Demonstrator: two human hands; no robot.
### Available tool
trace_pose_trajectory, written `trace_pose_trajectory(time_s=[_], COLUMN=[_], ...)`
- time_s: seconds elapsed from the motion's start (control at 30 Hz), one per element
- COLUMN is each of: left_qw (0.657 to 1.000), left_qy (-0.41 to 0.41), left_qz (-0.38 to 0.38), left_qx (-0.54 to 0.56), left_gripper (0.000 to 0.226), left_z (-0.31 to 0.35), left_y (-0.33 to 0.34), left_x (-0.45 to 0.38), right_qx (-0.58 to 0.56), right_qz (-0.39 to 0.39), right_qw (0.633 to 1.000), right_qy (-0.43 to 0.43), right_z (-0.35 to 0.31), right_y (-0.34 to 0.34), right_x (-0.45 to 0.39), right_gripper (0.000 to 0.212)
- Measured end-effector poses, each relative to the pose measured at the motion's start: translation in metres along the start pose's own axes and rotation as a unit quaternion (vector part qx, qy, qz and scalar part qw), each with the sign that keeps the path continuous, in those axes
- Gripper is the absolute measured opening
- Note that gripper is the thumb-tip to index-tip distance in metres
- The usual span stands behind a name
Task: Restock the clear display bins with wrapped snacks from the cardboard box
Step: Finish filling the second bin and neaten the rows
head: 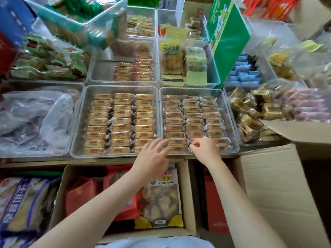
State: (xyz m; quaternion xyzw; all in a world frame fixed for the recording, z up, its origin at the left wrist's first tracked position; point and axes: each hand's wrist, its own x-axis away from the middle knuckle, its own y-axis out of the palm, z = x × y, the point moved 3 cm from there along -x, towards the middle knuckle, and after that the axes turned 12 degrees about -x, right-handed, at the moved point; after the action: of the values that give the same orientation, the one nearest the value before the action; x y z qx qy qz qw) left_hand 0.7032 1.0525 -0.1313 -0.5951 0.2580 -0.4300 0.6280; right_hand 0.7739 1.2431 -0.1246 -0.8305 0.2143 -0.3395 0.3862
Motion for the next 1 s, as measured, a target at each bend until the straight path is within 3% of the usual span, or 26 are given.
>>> trace_pose_trajectory(time_s=[0.1,0.27,0.37,0.47,0.57,0.63,0.7,0.8,1.0], left_qw=[0.996,0.990,0.988,0.988,0.985,0.984,0.985,0.987,0.985], left_qy=[-0.031,-0.083,-0.104,-0.113,-0.119,-0.120,-0.116,-0.110,-0.094], left_qz=[-0.046,-0.070,-0.071,-0.066,-0.083,-0.085,-0.079,-0.082,-0.095], left_qx=[-0.064,-0.091,-0.091,-0.085,-0.091,-0.097,-0.097,-0.086,-0.113], left_gripper=[0.055,0.057,0.073,0.070,0.056,0.063,0.069,0.060,0.084], left_z=[0.010,0.010,0.008,0.010,0.011,0.010,0.008,0.004,0.002], left_y=[-0.001,0.010,0.014,0.016,0.018,0.020,0.019,0.016,0.013], left_x=[-0.008,-0.010,-0.013,-0.017,-0.021,-0.024,-0.028,-0.033,-0.040], right_qx=[0.027,0.090,0.063,-0.002,-0.017,0.001,0.009,-0.006,0.023], right_qz=[-0.058,-0.072,-0.083,-0.111,-0.105,-0.104,-0.117,-0.099,-0.055], right_qw=[0.998,0.993,0.994,0.994,0.994,0.994,0.993,0.995,0.998], right_qy=[0.025,0.007,0.016,0.010,0.019,0.014,0.006,-0.001,-0.022], right_z=[0.002,-0.001,0.002,0.003,0.004,0.006,0.007,0.006,-0.002], right_y=[0.006,0.010,0.015,0.023,0.028,0.029,0.028,0.018,0.020], right_x=[-0.014,-0.030,-0.041,-0.044,-0.043,-0.045,-0.048,-0.050,-0.046], right_gripper=[0.029,0.031,0.029,0.024,0.020,0.021,0.029,0.049,0.042])
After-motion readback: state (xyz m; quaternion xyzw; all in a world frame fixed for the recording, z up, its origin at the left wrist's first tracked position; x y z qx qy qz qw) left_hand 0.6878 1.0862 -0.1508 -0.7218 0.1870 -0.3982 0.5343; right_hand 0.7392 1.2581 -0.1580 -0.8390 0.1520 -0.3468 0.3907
